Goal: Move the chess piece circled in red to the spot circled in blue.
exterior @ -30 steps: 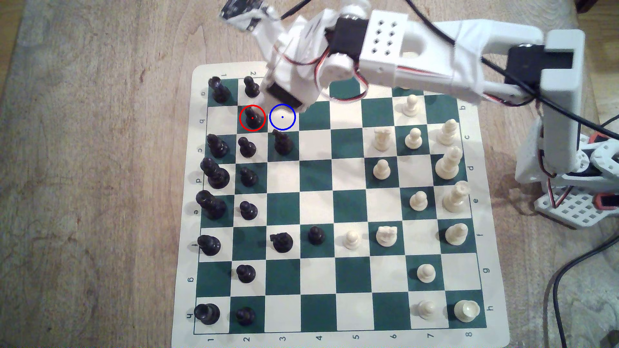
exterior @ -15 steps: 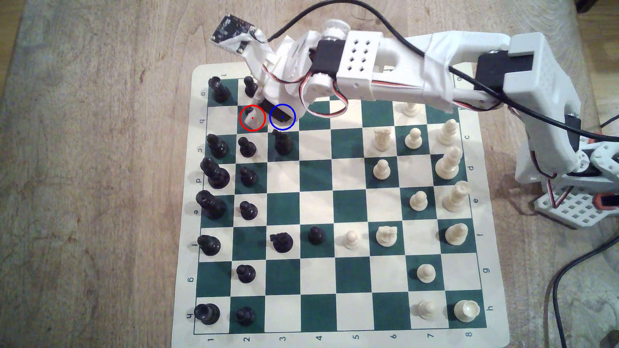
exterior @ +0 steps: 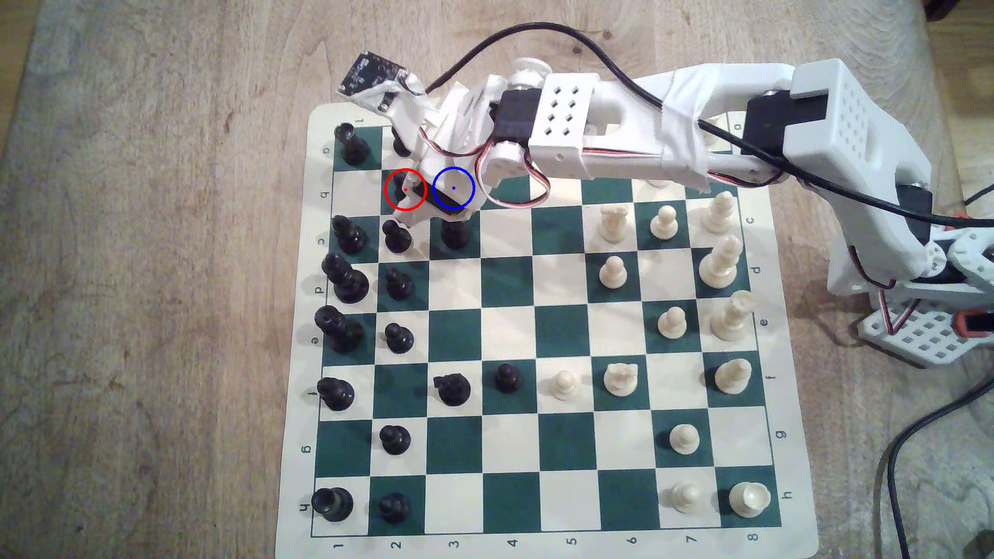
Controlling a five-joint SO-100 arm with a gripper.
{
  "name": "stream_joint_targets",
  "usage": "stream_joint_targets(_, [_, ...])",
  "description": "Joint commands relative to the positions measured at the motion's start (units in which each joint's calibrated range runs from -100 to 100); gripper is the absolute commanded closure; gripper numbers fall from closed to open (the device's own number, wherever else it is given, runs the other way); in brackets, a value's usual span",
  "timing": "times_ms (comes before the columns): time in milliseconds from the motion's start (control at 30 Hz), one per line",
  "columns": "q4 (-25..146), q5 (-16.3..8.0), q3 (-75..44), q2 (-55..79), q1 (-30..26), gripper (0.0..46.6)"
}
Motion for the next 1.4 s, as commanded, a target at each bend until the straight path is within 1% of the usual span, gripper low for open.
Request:
stream_joint_targets(0, [-1.0,0.1,-5.8,-1.4,0.4,31.6])
stream_joint_targets(567, [-7.6,0.7,-5.2,-0.5,1.6,32.5])
stream_joint_targets(767, [-7.9,0.7,-5.1,-0.4,1.6,35.4])
stream_joint_targets(933, [-8.4,0.5,-5.0,0.1,1.2,34.4])
stream_joint_targets(1367, [-9.4,0.3,-5.2,1.6,1.0,34.4])
